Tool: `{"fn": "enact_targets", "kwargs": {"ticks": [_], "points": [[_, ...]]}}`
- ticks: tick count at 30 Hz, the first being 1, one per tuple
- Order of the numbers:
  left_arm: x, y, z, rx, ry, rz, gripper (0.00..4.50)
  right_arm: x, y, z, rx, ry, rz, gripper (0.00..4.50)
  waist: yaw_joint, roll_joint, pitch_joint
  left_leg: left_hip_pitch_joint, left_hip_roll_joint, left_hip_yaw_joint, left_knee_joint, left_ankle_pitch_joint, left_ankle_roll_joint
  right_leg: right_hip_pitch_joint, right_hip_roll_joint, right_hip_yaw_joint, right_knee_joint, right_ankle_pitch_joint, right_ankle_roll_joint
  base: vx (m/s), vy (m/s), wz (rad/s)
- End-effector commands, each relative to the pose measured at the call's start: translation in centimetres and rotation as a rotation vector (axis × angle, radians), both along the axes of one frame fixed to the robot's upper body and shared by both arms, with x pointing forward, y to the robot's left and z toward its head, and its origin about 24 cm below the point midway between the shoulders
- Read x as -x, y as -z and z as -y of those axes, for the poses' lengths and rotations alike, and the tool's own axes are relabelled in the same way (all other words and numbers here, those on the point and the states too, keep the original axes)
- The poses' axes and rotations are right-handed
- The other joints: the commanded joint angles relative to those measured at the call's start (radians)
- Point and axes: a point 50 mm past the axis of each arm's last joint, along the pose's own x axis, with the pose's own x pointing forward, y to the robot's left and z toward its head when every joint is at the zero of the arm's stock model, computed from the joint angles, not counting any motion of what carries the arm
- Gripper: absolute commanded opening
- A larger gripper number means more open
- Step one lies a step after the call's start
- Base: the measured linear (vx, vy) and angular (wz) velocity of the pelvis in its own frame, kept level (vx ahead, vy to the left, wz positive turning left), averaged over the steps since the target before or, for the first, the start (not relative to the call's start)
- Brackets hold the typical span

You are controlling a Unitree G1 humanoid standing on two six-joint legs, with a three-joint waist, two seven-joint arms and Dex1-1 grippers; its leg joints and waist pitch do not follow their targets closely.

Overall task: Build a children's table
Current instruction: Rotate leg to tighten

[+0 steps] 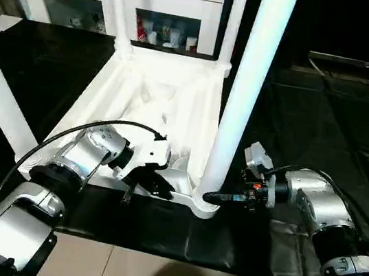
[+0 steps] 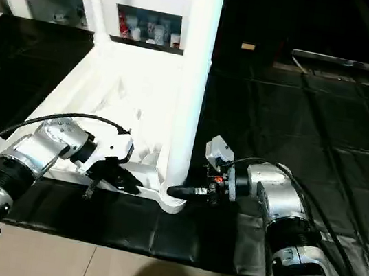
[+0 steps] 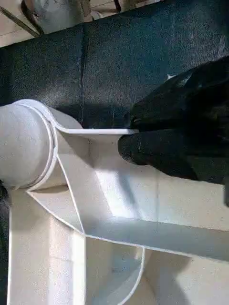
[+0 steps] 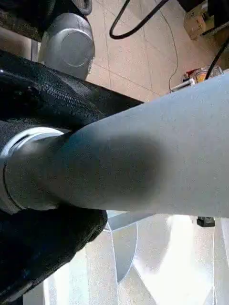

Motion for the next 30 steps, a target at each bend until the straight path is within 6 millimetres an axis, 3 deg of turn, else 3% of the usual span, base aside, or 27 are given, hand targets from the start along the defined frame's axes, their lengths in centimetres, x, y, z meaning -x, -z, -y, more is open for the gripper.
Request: {"fn": "enact_targets", "kwargs": {"ticks": [1,4,9,11,12,14,16,17,18,21,24,27,28,29,30], "points": [[0.1,-0.1,0.8,0.005,0.014,0.017,0.0,0.2,0.0,-0.6,-0.025,-0.022,-0.006,2.0,-0.008,-0.006,-0.073,0.014,0.091,-0.034,-0.066,-0.081,0.082,0.06,-0.118,0.088,-0.071,-0.237,-0.1,0.0,0.0,0.0],[-0.5,-0.1,1.1,0.051,-0.102,0.022,0.0,0.9,0.4,-0.4,-0.068,0.015,-0.023,1.99,-0.006,-0.003,-0.073,0.022,0.098,-0.033,-0.066,-0.078,0.082,0.056,-0.118,0.093,-0.071,-0.203,-0.114,0.0,0.0,0.0],[-1.1,0.0,2.2,0.128,-0.28,0.018,0.0,2.4,2.4,-0.9,-0.066,0.18,-0.038,1.98,-0.008,-0.007,-0.073,0.014,0.093,-0.034,-0.066,-0.075,0.078,0.063,-0.122,0.092,-0.07,-0.202,-0.112,0.0,0.0,0.0],[-1.1,0.1,2.5,0.138,-0.306,0.016,0.0,2.5,2.7,-1.0,-0.057,0.225,-0.039,1.98,-0.013,-0.007,-0.065,0.018,0.085,-0.032,-0.072,-0.126,0.061,0.062,-0.121,0.088,-0.092,-0.321,-0.081,0.0,0.0,0.0],[-1.2,0.1,3.2,0.161,-0.363,0.001,0.0,2.1,3.7,-1.5,-0.037,0.371,-0.051,1.98,-0.015,-0.006,-0.064,0.021,0.083,-0.031,-0.071,-0.135,0.055,0.059,-0.12,0.087,-0.096,-0.352,-0.071,0.0,0.0,0.0],[-1.2,0.2,3.8,0.178,-0.409,-0.015,0.0,1.8,4.2,-2.2,-0.022,0.47,-0.06,1.97,-0.043,-0.004,-0.048,0.033,0.076,-0.037,-0.081,-0.229,0.017,0.059,-0.118,0.071,-0.125,-0.52,-0.026,0.0,0.0,0.0],[-1.2,0.3,4.6,0.186,-0.452,-0.021,0.0,1.3,4.6,-3.1,-0.012,0.569,-0.082,1.96,-0.065,-0.004,-0.05,0.038,0.071,-0.041,-0.081,-0.257,0.004,0.063,-0.119,0.065,-0.136,-0.555,-0.003,0.0,0.0,0.0],[-1.3,0.2,5.0,0.193,-0.482,-0.021,0.0,0.9,4.6,-3.7,-0.018,0.616,-0.096,1.96,-0.075,-0.002,-0.053,0.03,0.076,-0.045,-0.085,-0.245,0.008,0.07,-0.119,0.064,-0.132,-0.522,-0.003,0.0,0.0,0.0],[-1.4,0.2,5.5,0.201,-0.508,-0.023,0.0,0.6,4.6,-4.3,-0.027,0.658,-0.118,1.96,-0.087,0.001,-0.051,0.03,0.08,-0.046,-0.089,-0.251,0.012,0.069,-0.114,0.06,-0.135,-0.5,-0.004,0.0,0.0,0.0],[-2.0,-0.7,7.2,0.259,-0.621,-0.027,0.0,-0.4,4.1,-6.7,-0.052,0.762,-0.158,1.96,-0.108,0.005,-0.05,0.037,0.071,-0.047,-0.083,-0.273,0.006,0.067,-0.119,0.055,-0.144,-0.514,-0.009,0.0,0.0,0.0],[-2.5,-1.2,7.9,0.28,-0.685,-0.01,0.0,-1.2,3.7,-8.2,-0.046,0.824,-0.165,1.96,-0.125,0.005,-0.055,0.021,0.072,-0.051,-0.09,-0.24,0.016,0.078,-0.115,0.061,-0.129,-0.438,-0.026,0.0,0.0,0.0],[-2.8,-1.5,7.8,0.275,-0.707,0.016,0.0,-1.7,3.4,-8.8,-0.036,0.852,-0.137,1.96,-0.127,0.003,-0.064,0.015,0.068,-0.046,-0.083,-0.158,0.046,0.079,-0.118,0.076,-0.112,-0.315,-0.068,0.023,-0.007,0.02],[-2.9,-1.5,7.5,0.266,-0.711,0.025,0.0,-1.8,3.4,-8.5,-0.017,0.867,-0.11,2.52,-0.124,0.0,-0.065,0.014,0.068,-0.041,-0.079,-0.117,0.068,0.076,-0.117,0.079,-0.104,-0.254,-0.093,0.0,0.0,0.0],[-2.9,-1.5,7.3,0.262,-0.713,0.028,0.0,-1.8,3.5,-8.4,-0.009,0.873,-0.1,2.52,-0.124,0.0,-0.065,0.014,0.068,-0.041,-0.079,-0.117,0.068,0.076,-0.117,0.079,-0.104,-0.254,-0.093,0.0,0.0,0.0],[-2.9,-1.5,7.1,0.251,-0.713,0.034,0.0,-1.8,3.6,-8.1,-0.002,0.88,-0.098,2.69,-0.12,-0.002,-0.071,0.007,0.068,-0.04,-0.076,-0.065,0.086,0.083,-0.117,0.081,-0.09,-0.179,-0.111,0.0,0.0,0.0]]}}
